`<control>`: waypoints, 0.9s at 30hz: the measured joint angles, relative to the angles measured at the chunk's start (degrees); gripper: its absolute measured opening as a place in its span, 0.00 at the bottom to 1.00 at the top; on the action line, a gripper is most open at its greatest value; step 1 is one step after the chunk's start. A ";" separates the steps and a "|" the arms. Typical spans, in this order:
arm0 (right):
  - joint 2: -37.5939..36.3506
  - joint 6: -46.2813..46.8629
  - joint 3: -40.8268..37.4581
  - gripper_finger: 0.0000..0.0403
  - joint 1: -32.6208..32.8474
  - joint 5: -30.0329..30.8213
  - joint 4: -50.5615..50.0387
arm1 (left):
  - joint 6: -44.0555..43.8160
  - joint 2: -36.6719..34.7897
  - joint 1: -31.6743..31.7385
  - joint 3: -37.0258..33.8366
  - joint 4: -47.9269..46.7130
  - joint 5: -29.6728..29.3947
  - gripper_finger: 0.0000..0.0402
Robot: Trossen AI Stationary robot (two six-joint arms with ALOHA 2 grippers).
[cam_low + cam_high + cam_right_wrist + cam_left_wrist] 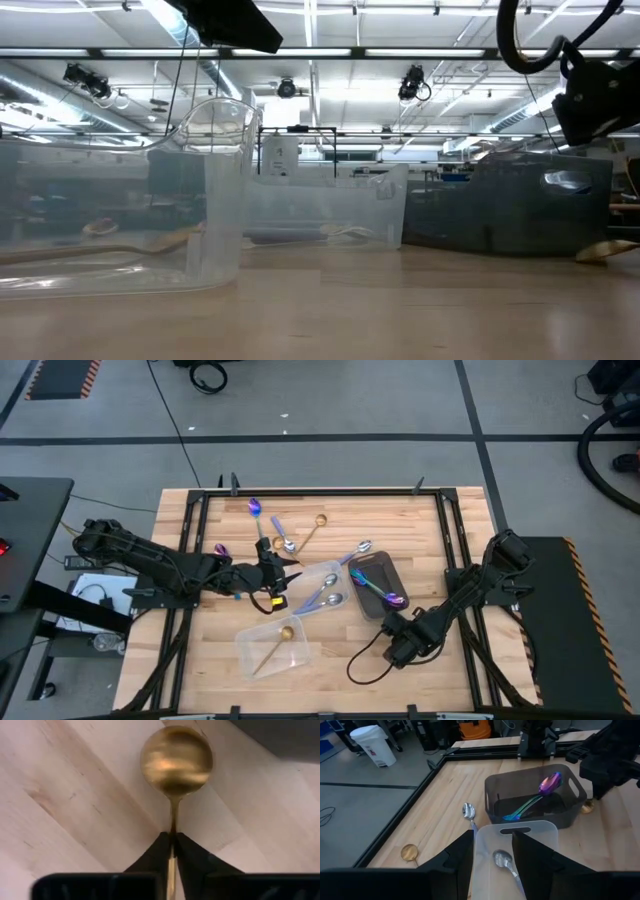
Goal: Sort silverware by color (type)
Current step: Put the gold spoon into the bottom transparent bin
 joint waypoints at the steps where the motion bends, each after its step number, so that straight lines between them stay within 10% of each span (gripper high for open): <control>1: 0.00 -0.03 -0.02 0.05 0.00 -0.04 0.00 | 0.01 0.00 0.00 0.00 0.02 0.00 0.35; 27: -3.17 -17.45 2.93 0.03 -0.17 12.95 11.28 | -1.06 2.95 -0.79 -1.81 8.48 5.84 0.35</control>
